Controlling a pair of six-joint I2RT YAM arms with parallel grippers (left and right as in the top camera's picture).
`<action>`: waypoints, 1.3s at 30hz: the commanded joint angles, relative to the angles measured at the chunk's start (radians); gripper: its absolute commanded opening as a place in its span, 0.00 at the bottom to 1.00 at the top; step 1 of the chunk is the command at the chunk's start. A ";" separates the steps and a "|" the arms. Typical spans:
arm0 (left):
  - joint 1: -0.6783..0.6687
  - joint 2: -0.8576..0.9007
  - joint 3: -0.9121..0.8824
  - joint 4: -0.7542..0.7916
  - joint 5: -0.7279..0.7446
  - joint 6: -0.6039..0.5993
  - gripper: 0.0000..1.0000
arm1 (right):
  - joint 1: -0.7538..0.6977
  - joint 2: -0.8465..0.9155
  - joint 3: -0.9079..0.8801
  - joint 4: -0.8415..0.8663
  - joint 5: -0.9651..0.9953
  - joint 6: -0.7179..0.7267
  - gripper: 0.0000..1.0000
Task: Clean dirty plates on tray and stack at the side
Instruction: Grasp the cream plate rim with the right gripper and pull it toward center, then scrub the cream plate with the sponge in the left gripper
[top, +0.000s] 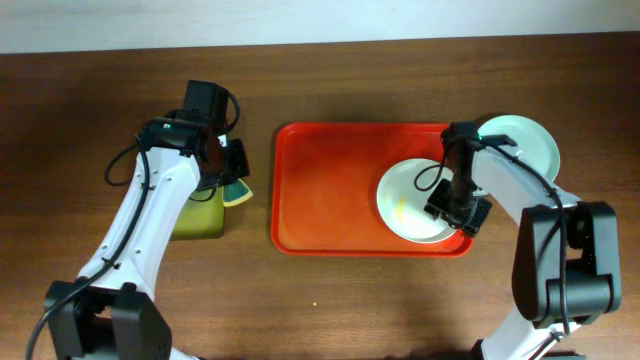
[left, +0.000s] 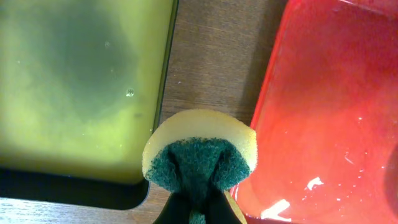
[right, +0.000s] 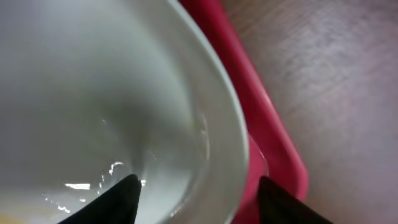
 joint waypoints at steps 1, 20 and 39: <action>0.002 -0.016 0.012 0.002 -0.007 0.016 0.00 | 0.004 -0.011 -0.024 0.085 -0.104 -0.204 0.60; 0.002 -0.016 0.012 0.011 -0.003 0.016 0.00 | 0.036 0.120 0.135 0.214 -0.118 -0.708 0.41; -0.327 0.068 -0.153 0.435 0.100 -0.172 0.00 | 0.312 0.121 0.130 0.254 -0.252 -0.288 0.04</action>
